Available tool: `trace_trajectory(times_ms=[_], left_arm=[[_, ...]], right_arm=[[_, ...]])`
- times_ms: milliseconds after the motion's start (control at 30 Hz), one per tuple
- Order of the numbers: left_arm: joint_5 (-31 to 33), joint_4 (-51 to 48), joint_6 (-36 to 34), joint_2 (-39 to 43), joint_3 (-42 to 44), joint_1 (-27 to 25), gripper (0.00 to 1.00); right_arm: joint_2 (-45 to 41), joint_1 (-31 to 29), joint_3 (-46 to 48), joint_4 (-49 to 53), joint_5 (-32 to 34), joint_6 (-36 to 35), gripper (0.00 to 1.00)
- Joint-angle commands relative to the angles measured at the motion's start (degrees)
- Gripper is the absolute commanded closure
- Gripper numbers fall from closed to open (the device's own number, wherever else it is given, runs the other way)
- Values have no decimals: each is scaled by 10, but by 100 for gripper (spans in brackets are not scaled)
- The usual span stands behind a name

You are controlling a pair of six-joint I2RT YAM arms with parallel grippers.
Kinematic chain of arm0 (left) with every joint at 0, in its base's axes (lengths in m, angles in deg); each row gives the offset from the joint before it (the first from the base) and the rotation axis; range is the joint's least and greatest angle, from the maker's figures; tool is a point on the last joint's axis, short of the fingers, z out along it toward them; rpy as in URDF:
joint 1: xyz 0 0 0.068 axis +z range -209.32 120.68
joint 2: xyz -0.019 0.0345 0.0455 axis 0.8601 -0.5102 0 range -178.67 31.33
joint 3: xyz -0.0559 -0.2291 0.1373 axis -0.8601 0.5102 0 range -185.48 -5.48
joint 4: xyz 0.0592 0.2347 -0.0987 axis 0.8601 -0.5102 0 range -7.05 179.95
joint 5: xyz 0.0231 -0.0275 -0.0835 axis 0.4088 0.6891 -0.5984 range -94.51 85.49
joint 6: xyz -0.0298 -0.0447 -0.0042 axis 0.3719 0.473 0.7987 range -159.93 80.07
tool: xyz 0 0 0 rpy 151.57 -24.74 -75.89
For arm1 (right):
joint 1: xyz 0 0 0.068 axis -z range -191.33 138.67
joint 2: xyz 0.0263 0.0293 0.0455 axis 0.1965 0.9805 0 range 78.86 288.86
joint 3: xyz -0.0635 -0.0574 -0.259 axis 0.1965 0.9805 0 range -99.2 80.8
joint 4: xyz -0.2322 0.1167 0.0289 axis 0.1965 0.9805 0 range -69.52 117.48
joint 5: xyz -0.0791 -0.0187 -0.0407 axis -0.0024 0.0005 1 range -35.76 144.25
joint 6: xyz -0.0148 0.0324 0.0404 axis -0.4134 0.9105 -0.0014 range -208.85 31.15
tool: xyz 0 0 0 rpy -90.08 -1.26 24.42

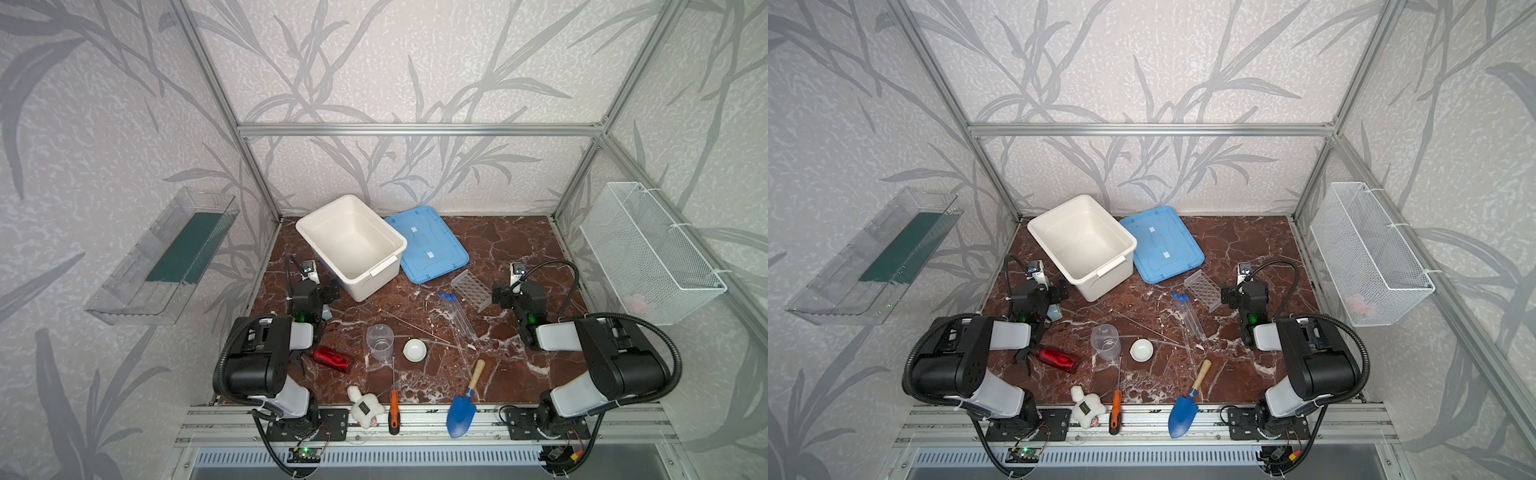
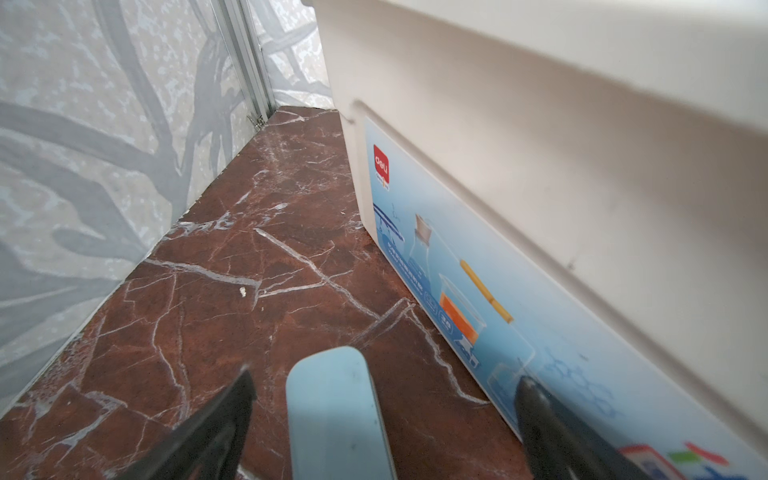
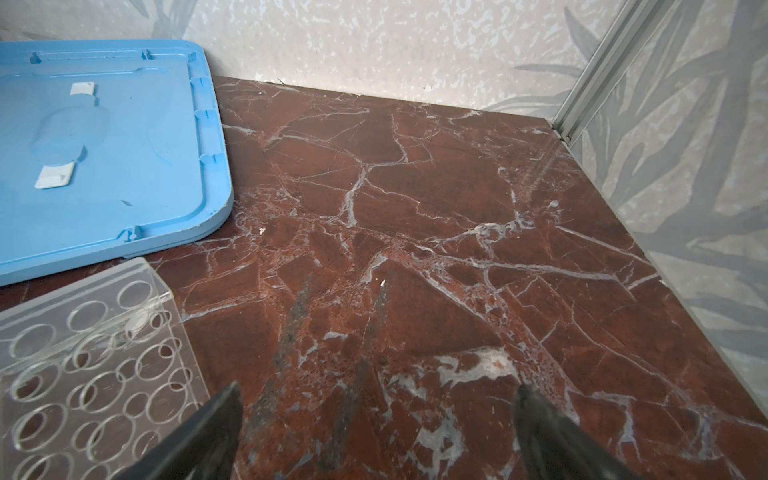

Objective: Organize the chemistry lab equipment
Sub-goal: 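Raise both arms from rest and swing them toward the table center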

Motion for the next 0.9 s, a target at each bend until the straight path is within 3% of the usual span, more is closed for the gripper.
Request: trace_trajectory(times_ms=[0,400,600,800,867], left_arm=[[2,16,-5,0,-2,-2,1],[5,20,-3,1,0,-1,1],[91,77,27,44,48,-2,1],[133,-102,40,172,10,-1,1],[171,-186,66,223,-7,-1,1]], right_arm=[[-6,0,-13,-9,9,0,1],[-6,0,-12,-11,8,-2,1],[-20,0,-10,-17,-4,-9,1],[-133,-1,-45,156,-12,-2,1],[-174,0,-73,237,-47,-3,1]])
